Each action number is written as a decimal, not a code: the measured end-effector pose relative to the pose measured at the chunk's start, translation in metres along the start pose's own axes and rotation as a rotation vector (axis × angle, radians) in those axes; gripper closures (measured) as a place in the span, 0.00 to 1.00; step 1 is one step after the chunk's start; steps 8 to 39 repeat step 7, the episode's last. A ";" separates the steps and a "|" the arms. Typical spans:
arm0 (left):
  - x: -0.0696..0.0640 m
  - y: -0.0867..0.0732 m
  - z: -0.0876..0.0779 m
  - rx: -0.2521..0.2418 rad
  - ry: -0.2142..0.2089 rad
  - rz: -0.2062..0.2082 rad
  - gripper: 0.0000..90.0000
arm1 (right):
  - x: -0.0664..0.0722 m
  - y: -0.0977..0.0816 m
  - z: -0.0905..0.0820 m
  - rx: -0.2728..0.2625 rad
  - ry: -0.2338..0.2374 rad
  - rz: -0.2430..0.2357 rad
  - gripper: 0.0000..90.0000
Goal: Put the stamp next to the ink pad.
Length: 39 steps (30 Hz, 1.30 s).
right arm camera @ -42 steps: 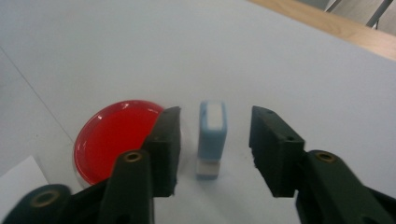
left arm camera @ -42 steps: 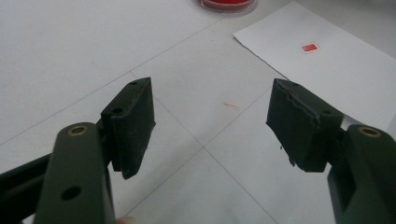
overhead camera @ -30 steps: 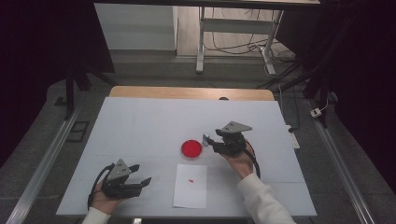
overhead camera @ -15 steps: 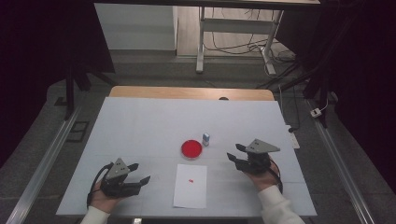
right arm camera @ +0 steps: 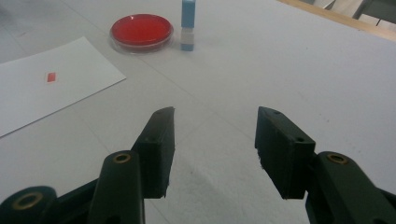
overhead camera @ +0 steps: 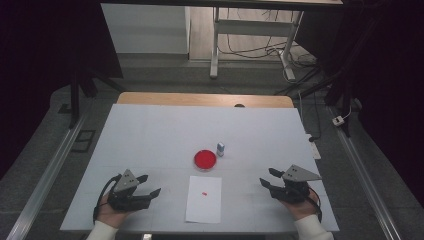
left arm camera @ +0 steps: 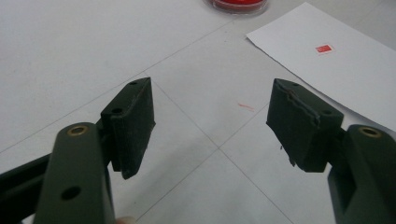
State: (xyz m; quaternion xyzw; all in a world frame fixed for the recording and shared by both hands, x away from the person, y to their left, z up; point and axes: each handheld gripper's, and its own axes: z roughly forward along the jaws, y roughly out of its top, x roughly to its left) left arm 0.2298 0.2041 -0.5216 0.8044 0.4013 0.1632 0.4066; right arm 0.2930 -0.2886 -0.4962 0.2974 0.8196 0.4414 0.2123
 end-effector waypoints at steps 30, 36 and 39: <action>-0.001 0.000 0.000 0.000 0.006 0.001 0.35 | 0.002 0.000 0.000 -0.004 0.008 -0.012 0.52; -0.001 0.000 0.000 0.000 0.006 0.001 0.35 | 0.002 0.000 0.000 -0.004 0.008 -0.012 0.52; -0.001 0.000 0.000 0.000 0.006 0.001 0.35 | 0.002 0.000 0.000 -0.004 0.008 -0.012 0.52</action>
